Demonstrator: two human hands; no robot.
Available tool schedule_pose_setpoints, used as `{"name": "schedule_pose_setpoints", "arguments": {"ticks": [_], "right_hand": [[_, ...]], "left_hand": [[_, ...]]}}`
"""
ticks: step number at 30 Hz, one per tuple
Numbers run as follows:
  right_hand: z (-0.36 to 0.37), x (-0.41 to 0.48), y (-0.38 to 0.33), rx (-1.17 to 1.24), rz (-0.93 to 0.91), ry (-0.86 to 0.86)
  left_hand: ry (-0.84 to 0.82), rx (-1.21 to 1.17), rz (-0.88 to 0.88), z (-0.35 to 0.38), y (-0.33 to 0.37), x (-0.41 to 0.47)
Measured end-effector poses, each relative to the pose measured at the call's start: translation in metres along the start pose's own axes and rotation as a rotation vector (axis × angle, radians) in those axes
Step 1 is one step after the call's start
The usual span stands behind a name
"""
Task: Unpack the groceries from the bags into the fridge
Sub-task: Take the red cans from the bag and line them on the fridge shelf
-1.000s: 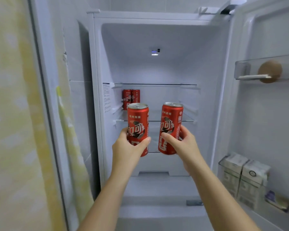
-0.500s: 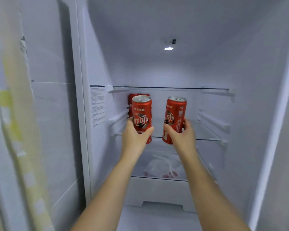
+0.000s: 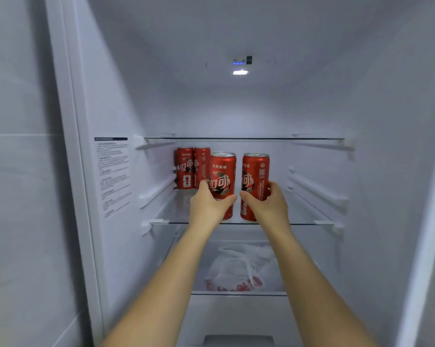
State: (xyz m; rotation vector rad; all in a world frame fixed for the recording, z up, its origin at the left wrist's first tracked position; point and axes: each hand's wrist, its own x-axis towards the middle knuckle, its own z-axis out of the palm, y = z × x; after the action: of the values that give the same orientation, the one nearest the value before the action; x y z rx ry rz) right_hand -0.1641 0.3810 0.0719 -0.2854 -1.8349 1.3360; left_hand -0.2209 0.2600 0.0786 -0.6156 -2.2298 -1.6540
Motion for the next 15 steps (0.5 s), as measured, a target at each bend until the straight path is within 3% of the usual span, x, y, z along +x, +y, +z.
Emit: {"name": "schedule_pose_setpoints", "arguments": {"ticks": [9, 15], "right_hand": [[-0.002, 0.021, 0.002, -0.040, 0.040, -0.127], [-0.006, 0.028, 0.004, -0.254, 0.014, -0.202]], "left_hand": [[-0.106, 0.070, -0.028, 0.003, -0.004, 0.022], [-0.173, 0.176, -0.013, -0.005, -0.008, 0.029]]}}
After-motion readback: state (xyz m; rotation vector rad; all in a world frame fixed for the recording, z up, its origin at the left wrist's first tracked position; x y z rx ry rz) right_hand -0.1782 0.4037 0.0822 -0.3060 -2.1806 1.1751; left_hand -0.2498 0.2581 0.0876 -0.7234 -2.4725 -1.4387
